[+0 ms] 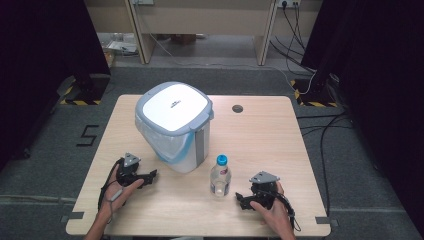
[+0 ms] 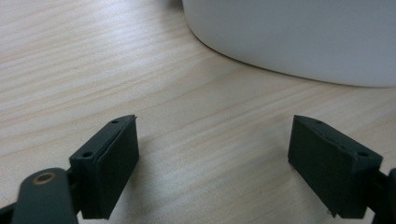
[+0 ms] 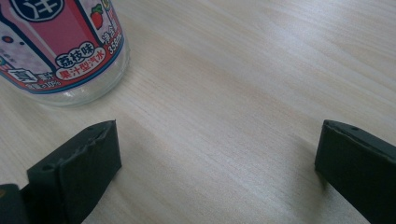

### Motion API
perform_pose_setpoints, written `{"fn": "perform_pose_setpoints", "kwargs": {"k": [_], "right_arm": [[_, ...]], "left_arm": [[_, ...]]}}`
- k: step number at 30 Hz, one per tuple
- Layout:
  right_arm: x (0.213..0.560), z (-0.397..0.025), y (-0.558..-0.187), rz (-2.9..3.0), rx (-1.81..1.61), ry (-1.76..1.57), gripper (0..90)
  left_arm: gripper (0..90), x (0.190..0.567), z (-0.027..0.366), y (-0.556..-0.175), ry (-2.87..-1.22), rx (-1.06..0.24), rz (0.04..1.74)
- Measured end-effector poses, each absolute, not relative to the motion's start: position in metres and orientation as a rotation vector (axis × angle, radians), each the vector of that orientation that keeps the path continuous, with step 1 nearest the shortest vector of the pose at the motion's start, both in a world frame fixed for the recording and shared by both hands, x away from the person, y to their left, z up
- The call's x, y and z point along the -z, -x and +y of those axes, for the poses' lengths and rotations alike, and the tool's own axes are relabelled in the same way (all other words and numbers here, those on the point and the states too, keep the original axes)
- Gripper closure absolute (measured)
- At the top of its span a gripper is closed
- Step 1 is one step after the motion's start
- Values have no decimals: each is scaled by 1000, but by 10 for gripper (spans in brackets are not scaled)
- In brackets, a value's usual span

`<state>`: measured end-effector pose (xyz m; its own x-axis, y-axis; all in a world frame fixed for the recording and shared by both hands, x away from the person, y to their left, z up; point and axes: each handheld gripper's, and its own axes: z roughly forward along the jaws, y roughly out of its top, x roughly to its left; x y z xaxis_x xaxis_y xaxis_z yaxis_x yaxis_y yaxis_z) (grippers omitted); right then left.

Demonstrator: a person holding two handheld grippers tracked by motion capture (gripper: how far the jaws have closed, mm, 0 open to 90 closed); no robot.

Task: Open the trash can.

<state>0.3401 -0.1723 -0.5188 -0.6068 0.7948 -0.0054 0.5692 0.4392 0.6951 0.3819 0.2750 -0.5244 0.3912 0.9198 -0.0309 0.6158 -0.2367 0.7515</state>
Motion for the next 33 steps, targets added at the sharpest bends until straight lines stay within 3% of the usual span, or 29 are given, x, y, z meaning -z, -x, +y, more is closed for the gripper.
{"fn": "perform_pose_setpoints", "kwargs": {"k": [7,18,33], "right_arm": [[519,-172,-340,2364,-952,-1168,5],[519,-172,-340,2362,-951,-1168,5],[519,-178,-350,2333,-941,-1212,5]], "left_arm": [[181,517,292,-397,-1864,-556,1354],[174,509,322,-463,-1776,-608,1436],[168,512,317,-514,-1729,-580,1405]]}}
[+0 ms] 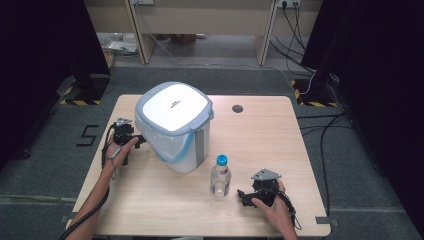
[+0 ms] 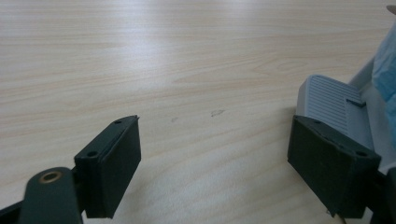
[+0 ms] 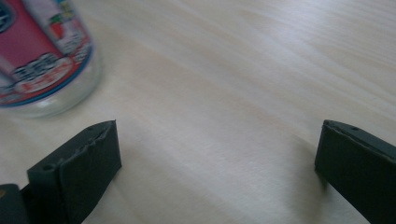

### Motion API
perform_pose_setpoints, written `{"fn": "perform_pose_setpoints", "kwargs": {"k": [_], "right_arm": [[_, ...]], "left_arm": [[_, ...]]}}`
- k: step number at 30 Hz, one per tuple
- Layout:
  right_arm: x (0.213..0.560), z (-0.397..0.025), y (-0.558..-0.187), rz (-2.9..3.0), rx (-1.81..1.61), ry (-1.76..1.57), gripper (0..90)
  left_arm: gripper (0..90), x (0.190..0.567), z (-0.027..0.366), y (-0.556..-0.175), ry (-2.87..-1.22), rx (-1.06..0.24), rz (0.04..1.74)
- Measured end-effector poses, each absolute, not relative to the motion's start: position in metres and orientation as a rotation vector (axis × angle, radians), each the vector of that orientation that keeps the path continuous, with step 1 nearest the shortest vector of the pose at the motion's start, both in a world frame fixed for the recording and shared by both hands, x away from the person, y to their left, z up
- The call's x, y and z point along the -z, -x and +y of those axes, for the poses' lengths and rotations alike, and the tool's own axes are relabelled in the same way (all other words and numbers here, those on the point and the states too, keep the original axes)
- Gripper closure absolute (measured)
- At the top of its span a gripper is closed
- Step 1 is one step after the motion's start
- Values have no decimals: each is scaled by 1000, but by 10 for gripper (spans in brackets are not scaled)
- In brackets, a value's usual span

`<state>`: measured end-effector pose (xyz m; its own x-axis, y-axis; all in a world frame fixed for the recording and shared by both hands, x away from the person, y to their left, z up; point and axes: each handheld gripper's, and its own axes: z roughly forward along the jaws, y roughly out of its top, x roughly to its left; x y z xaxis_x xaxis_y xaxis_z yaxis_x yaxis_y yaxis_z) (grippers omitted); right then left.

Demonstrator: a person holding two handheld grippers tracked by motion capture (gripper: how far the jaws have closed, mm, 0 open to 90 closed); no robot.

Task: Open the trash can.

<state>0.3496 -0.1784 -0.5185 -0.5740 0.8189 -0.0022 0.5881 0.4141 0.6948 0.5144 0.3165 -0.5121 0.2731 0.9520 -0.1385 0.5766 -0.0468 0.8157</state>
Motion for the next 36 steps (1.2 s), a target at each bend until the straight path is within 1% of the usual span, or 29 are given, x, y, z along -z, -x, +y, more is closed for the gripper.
{"fn": "perform_pose_setpoints", "kwargs": {"k": [4,9,11,15,18,25,31,36], "right_arm": [[518,-184,-359,2323,-933,-1220,5],[518,-184,-360,2321,-933,-1226,5],[518,-185,-360,2317,-930,-1230,5],[518,-185,-360,2318,-928,-1224,6],[518,-185,-360,2318,-928,-1227,5],[518,-185,-360,2318,-928,-1221,5],[518,-185,-360,2317,-928,-1223,5],[518,-185,-360,2316,-929,-1230,5]], "left_arm": [[168,512,313,-521,-1723,-566,1388],[167,510,308,-528,-1736,-541,1365],[167,511,306,-529,-1736,-513,1349],[167,511,307,-529,-1737,-499,1350],[169,513,308,-528,-1728,-467,1348],[160,514,308,-528,-1728,-453,1372],[158,518,307,-522,-1696,-467,1401],[158,514,306,-509,-1734,-524,1402]]}}
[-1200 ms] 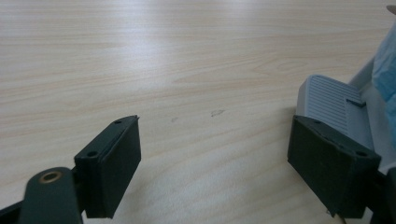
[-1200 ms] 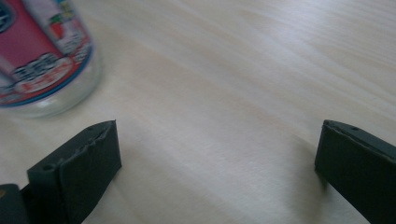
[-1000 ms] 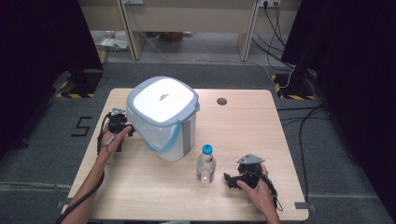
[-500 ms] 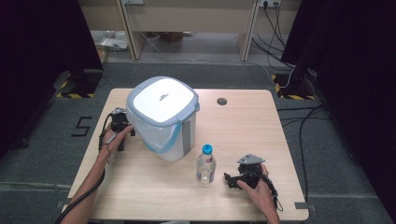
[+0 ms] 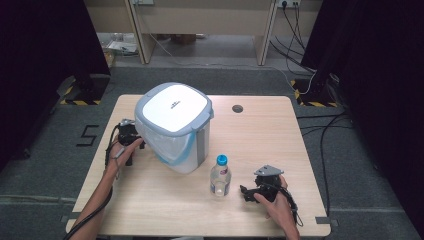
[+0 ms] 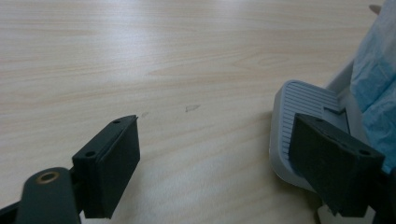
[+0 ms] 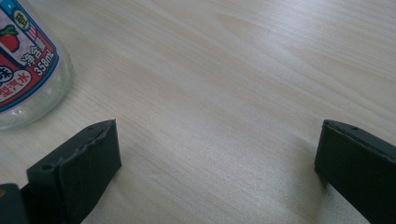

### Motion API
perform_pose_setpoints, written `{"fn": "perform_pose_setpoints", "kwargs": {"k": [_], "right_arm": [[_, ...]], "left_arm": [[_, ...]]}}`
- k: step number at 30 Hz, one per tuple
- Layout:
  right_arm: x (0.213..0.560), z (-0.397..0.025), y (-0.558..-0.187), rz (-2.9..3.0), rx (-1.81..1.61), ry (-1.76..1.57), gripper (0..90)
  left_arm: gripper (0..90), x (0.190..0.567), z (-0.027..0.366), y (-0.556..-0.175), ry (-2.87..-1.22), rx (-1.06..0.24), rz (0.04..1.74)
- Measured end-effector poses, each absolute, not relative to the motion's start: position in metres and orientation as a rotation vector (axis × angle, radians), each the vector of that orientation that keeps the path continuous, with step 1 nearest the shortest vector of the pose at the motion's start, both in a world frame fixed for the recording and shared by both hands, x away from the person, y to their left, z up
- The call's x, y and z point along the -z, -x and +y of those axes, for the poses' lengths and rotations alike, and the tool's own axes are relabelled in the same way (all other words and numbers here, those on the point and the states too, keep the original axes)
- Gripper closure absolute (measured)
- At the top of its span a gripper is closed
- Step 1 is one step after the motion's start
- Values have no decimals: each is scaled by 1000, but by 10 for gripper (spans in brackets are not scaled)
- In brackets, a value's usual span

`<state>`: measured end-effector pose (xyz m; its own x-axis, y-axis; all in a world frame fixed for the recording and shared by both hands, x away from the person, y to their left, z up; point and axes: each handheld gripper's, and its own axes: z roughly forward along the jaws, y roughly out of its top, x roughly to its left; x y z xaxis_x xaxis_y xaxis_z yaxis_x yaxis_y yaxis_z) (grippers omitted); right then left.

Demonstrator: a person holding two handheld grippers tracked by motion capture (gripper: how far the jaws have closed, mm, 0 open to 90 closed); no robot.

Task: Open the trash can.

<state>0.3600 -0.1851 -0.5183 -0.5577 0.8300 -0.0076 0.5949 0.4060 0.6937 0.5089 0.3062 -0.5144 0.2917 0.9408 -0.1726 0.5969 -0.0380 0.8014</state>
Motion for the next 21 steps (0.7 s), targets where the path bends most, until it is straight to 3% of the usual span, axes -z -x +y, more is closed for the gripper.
{"fn": "perform_pose_setpoints", "kwargs": {"k": [5,8,10,12,14,21], "right_arm": [[518,-187,-361,2313,-929,-1231,7],[518,-191,-364,2298,-947,-1230,84],[516,-195,-368,2286,-1024,-1237,198],[514,-197,-374,2269,-1051,-1250,133],[510,-197,-381,2249,-1025,-1217,171],[492,-197,-409,2182,-1075,-1172,151]], "left_arm": [[170,514,303,-490,-1743,-605,1395],[182,513,300,-479,-1750,-642,1396],[182,512,299,-473,-1752,-650,1405],[182,511,298,-467,-1752,-654,1413],[182,511,298,-462,-1754,-643,1417],[182,511,297,-442,-1749,-626,1418]]}}
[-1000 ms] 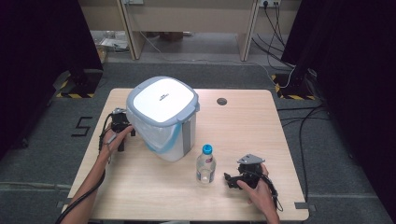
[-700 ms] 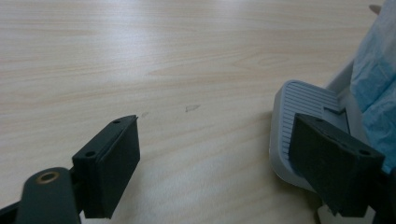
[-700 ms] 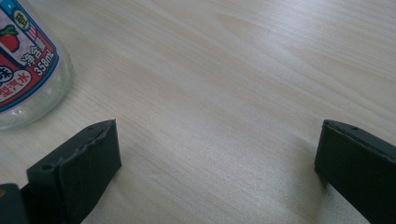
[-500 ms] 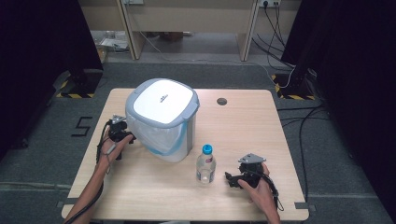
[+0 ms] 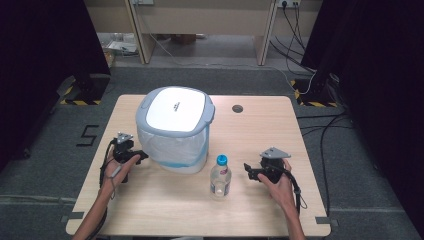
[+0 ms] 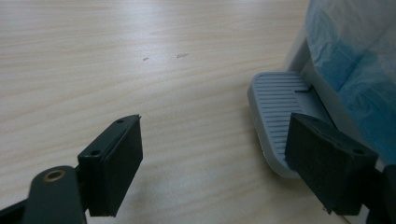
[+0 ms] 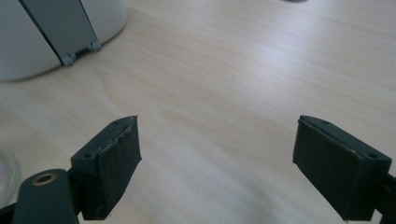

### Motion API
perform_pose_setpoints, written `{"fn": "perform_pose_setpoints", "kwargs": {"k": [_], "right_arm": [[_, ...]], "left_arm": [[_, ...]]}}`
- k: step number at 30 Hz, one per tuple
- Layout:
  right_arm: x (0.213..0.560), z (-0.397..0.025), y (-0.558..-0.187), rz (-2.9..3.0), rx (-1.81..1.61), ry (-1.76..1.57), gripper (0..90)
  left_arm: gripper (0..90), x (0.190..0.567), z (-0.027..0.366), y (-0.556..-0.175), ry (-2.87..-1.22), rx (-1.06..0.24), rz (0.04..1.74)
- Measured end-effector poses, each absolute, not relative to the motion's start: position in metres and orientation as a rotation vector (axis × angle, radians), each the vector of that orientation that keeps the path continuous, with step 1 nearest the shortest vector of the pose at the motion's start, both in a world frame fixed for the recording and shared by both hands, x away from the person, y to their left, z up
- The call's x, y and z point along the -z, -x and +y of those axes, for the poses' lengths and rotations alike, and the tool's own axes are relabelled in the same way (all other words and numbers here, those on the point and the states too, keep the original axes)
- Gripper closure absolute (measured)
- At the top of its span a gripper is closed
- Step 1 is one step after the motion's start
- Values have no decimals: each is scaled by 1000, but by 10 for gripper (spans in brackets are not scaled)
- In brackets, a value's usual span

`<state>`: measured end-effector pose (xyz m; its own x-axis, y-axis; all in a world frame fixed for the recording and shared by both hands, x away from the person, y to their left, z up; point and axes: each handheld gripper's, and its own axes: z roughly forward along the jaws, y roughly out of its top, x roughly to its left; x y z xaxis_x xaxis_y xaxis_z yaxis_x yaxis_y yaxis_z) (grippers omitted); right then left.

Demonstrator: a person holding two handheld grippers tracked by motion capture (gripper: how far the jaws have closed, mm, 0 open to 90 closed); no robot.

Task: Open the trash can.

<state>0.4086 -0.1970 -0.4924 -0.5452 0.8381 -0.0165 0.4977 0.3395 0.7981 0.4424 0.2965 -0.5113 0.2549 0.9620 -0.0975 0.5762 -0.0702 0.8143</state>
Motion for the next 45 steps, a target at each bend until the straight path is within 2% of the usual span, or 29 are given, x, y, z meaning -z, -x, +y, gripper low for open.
{"fn": "perform_pose_setpoints", "kwargs": {"k": [8,18,24,25,26,27,28,29,30,31,33,41,45], "right_arm": [[477,-171,-457,2235,-1165,-1090,151],[475,-133,-476,2357,-1275,-941,151],[481,-125,-482,2411,-1338,-901,151],[482,-123,-482,2418,-1350,-885,151],[483,-120,-482,2437,-1375,-861,151],[483,-120,-482,2437,-1375,-861,151],[484,-118,-481,2445,-1380,-834,151],[483,-116,-480,2452,-1381,-827,151],[483,-115,-479,2455,-1388,-809,151],[483,-114,-478,2460,-1399,-798,150],[482,-113,-478,2461,-1376,-789,146],[482,-112,-479,2514,-1365,-728,152],[484,-111,-478,2538,-1379,-693,149]], "left_arm": [[182,513,289,-422,-1746,-673,1401],[182,513,286,-410,-1746,-660,1389],[188,514,282,-406,-1739,-679,1391],[188,515,281,-405,-1735,-669,1383],[161,516,279,-404,-1730,-598,1386],[161,517,275,-403,-1795,-531,1389],[145,525,263,-401,-1924,-611,1379],[146,524,256,-397,-1940,-695,1362],[155,524,253,-396,-1941,-711,1352],[185,524,254,-396,-1931,-682,1360],[165,524,262,-399,-1907,-588,1389],[162,514,285,-395,-1800,-586,1366],[150,507,289,-406,-1746,-613,1368]]}}
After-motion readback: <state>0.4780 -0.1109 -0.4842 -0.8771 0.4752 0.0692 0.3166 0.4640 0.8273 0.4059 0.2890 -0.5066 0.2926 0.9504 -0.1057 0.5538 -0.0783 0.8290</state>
